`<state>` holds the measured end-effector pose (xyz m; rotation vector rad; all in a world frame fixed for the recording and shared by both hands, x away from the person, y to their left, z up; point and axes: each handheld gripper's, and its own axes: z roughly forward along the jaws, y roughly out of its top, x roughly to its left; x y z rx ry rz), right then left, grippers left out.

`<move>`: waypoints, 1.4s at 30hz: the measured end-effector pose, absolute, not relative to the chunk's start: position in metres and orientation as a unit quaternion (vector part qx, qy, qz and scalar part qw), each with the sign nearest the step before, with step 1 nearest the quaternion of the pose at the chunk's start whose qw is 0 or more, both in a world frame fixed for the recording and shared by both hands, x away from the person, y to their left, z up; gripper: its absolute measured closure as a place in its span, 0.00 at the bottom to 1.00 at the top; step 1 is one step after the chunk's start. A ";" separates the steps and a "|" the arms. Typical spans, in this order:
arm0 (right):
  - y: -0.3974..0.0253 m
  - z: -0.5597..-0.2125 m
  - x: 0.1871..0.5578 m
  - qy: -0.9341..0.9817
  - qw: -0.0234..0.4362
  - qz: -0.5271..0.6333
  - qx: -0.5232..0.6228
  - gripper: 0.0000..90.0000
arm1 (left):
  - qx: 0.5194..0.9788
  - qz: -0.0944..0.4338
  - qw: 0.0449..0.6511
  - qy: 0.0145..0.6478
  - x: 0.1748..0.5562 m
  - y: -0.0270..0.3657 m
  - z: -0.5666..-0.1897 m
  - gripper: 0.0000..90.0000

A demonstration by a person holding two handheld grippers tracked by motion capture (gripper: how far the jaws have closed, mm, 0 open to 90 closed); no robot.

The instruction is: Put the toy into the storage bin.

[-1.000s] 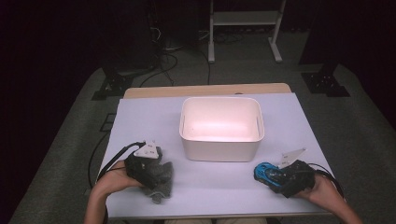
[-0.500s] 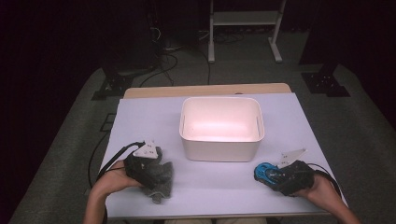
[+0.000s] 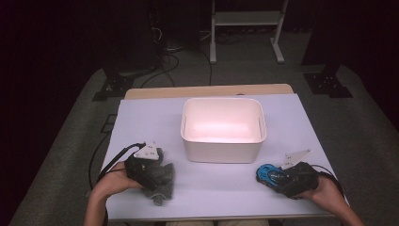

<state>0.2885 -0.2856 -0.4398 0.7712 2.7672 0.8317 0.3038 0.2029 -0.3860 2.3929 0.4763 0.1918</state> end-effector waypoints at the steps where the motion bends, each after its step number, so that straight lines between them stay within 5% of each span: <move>1: -0.286 -0.440 0.288 0.922 0.075 0.280 0.258 0.28 | 0.919 0.074 0.340 0.183 0.304 0.203 -0.386 0.10; 42: -0.288 -0.442 0.280 0.929 0.076 0.254 0.256 0.25 | 0.920 0.076 0.341 0.179 0.302 0.204 -0.384 0.10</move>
